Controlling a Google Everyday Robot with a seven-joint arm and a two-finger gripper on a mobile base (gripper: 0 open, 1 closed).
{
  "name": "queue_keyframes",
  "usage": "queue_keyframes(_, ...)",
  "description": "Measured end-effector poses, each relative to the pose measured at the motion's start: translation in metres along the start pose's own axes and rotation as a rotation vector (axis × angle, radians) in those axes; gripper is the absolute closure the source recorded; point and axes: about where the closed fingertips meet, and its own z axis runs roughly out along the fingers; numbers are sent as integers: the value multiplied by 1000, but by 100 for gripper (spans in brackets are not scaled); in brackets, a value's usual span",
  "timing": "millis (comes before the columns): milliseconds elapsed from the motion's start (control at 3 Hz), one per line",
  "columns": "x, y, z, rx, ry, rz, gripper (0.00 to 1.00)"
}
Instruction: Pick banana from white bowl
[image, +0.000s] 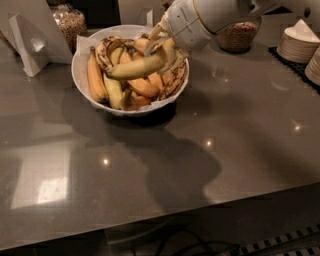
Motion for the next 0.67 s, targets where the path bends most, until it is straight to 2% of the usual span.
queue_keyframes(333,1,0,-30,53,15,41,100)
queue_keyframes(667,-12,7,-49,122,-27,80,100)
